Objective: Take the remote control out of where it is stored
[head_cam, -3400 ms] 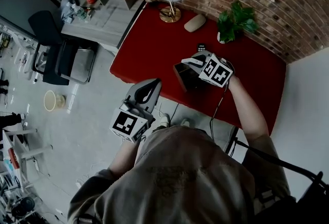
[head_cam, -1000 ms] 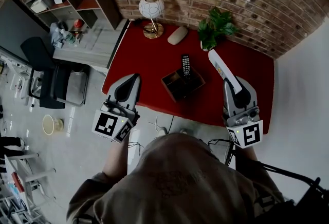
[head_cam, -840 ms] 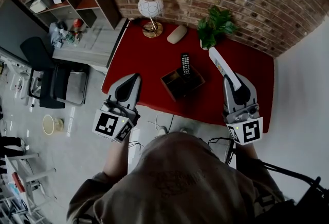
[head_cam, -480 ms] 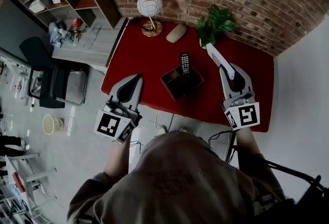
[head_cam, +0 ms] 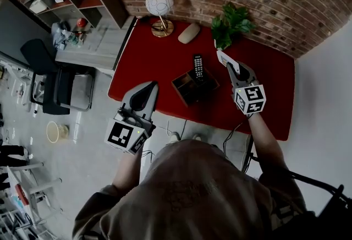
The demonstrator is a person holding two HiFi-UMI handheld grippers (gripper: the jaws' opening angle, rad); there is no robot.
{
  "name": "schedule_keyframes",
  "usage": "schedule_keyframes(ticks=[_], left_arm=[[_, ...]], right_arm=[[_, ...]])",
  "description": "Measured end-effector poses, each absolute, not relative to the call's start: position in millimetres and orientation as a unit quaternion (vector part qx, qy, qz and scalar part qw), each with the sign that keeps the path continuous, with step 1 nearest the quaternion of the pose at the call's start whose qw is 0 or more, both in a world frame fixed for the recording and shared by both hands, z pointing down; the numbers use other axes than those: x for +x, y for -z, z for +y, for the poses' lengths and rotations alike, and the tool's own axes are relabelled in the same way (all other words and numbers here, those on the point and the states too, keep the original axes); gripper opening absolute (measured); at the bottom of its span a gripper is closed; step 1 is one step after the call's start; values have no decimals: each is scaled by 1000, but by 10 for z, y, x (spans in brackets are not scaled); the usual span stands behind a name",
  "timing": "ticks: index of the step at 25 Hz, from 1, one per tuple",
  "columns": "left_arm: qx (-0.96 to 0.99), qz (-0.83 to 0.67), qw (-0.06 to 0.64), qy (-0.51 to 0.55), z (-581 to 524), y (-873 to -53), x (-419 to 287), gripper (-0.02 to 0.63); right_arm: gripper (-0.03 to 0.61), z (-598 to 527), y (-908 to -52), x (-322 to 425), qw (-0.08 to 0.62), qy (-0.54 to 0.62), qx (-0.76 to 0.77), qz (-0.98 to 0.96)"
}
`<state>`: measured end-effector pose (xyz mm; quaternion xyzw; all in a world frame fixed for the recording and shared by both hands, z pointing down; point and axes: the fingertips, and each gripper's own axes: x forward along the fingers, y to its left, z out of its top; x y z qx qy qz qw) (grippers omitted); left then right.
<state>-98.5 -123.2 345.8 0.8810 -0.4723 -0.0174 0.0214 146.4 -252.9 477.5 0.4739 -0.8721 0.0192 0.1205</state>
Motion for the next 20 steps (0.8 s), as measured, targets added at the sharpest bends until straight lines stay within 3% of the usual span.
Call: schedule_keyframes(ticks=[9,20], left_arm=[[880,-474,25,11,-1278,-3481,-981,11],[879,-476,35,5,-1311,-3518,-995,11]], right_arm=[[83,-2879,-5970,1662,222,-130,490,-833],[83,-2995,-6955,1890,282,-276,502,-770]])
